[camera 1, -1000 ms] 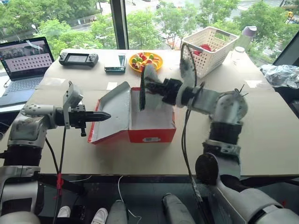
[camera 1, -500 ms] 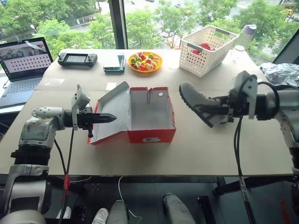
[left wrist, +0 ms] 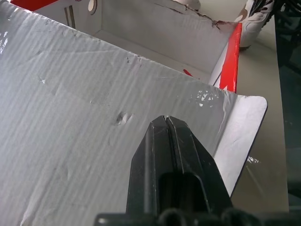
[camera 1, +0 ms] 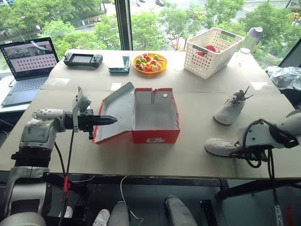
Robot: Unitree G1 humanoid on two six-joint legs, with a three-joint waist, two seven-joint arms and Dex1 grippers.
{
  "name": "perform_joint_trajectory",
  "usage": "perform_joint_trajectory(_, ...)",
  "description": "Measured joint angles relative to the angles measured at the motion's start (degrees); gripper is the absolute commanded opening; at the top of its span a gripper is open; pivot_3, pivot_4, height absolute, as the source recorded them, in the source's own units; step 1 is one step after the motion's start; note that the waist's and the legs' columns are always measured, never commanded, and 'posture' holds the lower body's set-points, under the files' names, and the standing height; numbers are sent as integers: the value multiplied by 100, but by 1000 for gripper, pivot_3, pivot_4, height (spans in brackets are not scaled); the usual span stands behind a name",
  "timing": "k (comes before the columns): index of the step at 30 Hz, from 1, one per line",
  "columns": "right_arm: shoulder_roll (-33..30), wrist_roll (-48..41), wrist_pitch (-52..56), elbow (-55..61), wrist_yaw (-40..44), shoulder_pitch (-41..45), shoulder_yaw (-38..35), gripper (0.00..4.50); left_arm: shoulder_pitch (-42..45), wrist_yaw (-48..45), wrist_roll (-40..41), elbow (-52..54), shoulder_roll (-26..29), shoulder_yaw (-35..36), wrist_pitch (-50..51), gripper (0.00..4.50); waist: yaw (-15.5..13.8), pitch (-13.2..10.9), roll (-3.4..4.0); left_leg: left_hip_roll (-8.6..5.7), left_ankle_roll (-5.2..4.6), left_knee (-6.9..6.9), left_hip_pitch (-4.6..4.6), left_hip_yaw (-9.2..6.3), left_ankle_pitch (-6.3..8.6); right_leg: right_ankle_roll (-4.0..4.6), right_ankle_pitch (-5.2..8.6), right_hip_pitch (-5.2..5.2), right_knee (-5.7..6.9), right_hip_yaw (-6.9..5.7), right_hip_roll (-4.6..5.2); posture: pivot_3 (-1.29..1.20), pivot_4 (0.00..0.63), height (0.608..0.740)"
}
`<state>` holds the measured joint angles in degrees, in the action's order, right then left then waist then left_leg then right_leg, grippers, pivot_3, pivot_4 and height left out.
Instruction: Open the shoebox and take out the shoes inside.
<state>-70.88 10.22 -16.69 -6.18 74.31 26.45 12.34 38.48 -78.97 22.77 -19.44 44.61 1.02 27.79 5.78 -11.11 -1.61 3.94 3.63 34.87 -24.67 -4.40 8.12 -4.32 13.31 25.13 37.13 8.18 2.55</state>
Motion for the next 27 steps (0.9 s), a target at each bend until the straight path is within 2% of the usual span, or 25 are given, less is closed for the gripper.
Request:
perform_joint_trajectory(3, 302, 643, -1515, -825, -1067, 151, 35, 1031, -21, 0, 0, 61, -26, -4, 7, 0, 19, -2, -4, 0, 28, -3, 10, 3, -17, 11, -12, -5, 0, 5, 0, 0, 150, 725)
perform_joint_trajectory(6, 319, 1174, -2688, -1486, -1932, 220, 63, 1031, -28, -10, 0, 74, -35, -10, 32, 0, 17, -2, -5, -3, 41, 3, 20, 3, -27, 11, -18, -14, 0, 14, 0, 0, 150, 725)
perform_joint_trajectory(10, 319, 1649, -3493, -2181, -2527, 504, 220, 1031, -36, -35, 1, 94, -49, -15, 92, 0, 19, -3, -6, -10, 43, 4, 52, 8, -28, 12, -17, -50, -2, 30, 0, 0, 150, 725)
perform_joint_trajectory(15, 376, 2447, -3421, -3155, -3043, 1251, 555, 1031, -53, -57, 0, 134, -108, -92, 101, 0, 14, -3, -6, -13, 43, 4, 51, 8, -28, 12, -17, -56, -5, 34, 0, 0, 150, 725)
perform_joint_trajectory(19, 822, 2691, -3004, -3942, -3212, 1758, 736, 1031, -59, -60, 0, 126, -110, -96, 106, 0, 51, -2, -17, -13, 42, 4, 68, 6, -28, 12, -17, -79, -6, 36, 0, 0, 150, 725)
perform_joint_trajectory(25, 1360, 2452, -2598, -4493, -3279, 1890, 707, 1031, -59, -54, 5, 174, -108, -96, 120, 0, 233, 49, -114, -12, 42, 0, 140, 7, -28, 13, -16, -146, -9, 43, -2, 0, 150, 725)
perform_joint_trajectory(27, 1500, 2270, -2467, -4629, -3199, 1895, 655, 1657, -66, -54, 6, 193, -96, -93, 129, 0, 290, 54, -130, -12, 42, -4, 171, 6, -27, 15, -14, -181, -17, 43, -2, 0, 150, 725)
